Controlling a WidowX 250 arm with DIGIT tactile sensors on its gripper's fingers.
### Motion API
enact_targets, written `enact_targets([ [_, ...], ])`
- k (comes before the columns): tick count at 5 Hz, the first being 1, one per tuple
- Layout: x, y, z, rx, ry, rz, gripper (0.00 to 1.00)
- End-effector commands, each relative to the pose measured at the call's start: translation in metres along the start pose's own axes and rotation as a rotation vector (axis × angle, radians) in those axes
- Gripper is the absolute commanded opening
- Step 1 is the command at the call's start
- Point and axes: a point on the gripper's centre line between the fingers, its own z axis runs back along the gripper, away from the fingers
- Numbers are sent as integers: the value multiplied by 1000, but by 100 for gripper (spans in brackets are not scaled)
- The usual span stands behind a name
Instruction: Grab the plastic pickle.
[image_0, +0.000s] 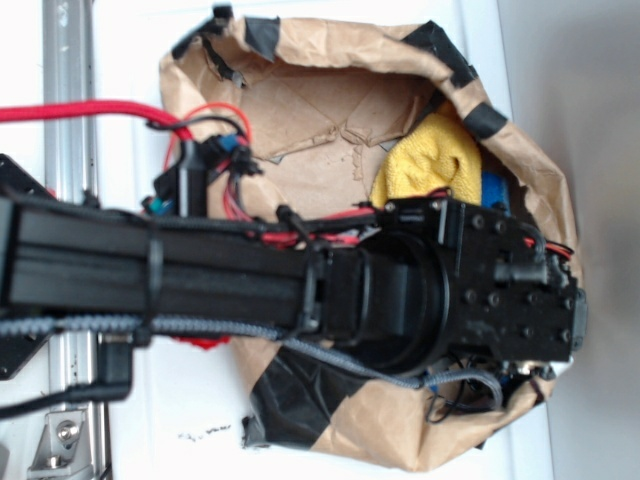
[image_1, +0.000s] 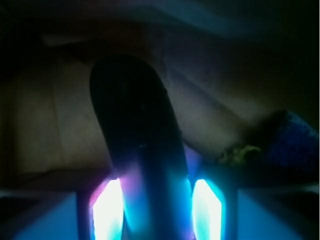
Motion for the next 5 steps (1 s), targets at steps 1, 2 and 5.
enact_targets([
  [1,-35,1,83,185,-188,306,0],
  [2,-68,18,127,190,-216,515,0],
  [5,-106,16,177,159,-51,955,0],
])
